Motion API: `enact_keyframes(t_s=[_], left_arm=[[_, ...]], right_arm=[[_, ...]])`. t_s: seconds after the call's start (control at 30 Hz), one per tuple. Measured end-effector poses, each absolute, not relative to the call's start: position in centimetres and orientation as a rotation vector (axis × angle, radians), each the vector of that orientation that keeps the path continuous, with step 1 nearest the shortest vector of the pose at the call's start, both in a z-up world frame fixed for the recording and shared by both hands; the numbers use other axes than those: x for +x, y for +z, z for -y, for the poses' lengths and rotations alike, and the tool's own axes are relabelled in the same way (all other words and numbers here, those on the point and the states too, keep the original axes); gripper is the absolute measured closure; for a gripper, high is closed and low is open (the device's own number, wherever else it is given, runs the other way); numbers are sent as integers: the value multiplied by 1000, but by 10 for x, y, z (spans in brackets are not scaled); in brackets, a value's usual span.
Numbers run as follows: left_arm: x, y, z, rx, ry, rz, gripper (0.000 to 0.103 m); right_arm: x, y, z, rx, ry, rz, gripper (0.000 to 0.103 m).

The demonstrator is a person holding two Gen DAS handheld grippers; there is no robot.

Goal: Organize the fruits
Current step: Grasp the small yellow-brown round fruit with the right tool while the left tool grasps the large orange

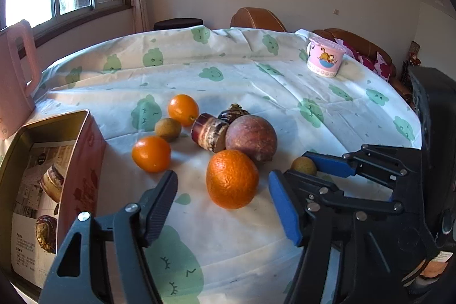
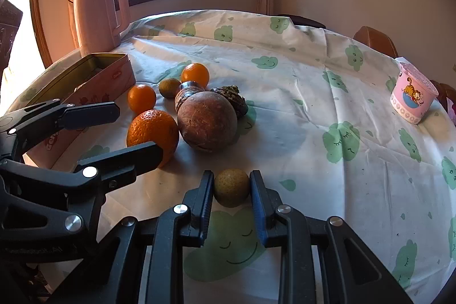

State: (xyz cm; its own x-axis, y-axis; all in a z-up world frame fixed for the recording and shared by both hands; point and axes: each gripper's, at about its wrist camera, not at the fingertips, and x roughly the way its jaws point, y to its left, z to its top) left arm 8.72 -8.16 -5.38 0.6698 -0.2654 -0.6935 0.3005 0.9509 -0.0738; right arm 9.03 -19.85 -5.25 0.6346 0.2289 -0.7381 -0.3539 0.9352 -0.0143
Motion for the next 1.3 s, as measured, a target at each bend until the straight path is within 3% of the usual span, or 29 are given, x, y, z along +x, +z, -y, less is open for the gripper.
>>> enact_keyframes(t_s=[0.1, 0.23, 1.3], left_arm=[[93, -60, 86, 54, -332, -814, 51], [98, -63, 91, 64, -345, -841, 60], [77, -42, 82, 67, -282, -670, 62]], right_arm=[[89, -52, 201, -184, 305, -807, 76], [89, -51, 204, -171, 298, -808, 76], [68, -35, 203, -174, 319, -648, 75]])
